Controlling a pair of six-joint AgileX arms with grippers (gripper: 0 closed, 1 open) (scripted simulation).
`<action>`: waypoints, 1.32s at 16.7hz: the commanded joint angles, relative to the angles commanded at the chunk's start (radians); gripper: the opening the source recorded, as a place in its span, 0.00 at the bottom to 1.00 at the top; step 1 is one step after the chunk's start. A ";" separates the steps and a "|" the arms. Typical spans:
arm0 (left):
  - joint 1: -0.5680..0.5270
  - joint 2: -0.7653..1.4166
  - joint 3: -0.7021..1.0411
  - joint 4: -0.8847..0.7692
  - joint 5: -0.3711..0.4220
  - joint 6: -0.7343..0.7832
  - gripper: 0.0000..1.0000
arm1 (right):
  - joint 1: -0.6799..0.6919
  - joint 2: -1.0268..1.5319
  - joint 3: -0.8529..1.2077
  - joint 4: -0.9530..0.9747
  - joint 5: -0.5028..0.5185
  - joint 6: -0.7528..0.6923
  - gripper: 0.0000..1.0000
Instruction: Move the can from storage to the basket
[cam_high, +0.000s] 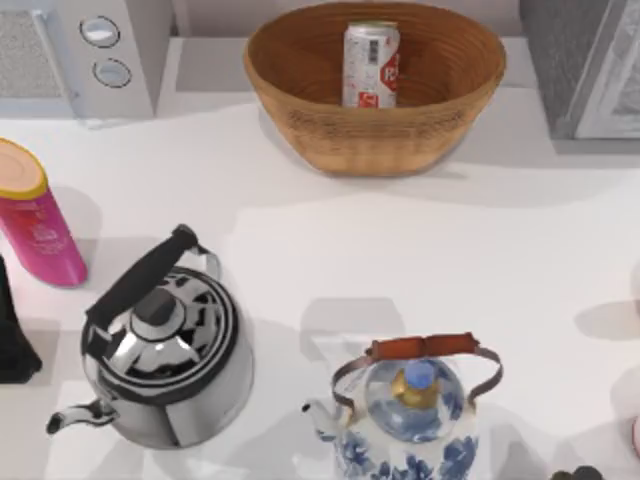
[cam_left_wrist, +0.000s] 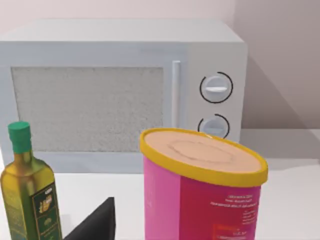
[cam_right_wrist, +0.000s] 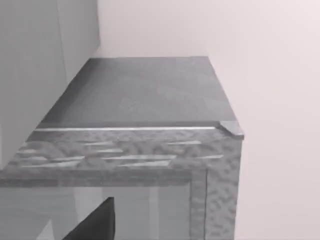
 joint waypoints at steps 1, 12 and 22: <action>0.000 0.000 0.000 0.000 0.000 0.000 1.00 | 0.002 -0.009 0.031 -0.032 0.002 0.000 1.00; 0.000 0.000 0.000 0.000 0.000 0.000 1.00 | 0.103 -0.010 0.080 -0.071 0.105 -0.002 1.00; 0.000 0.000 0.000 0.000 0.000 0.000 1.00 | 0.941 -0.013 0.099 -0.109 0.941 -0.008 1.00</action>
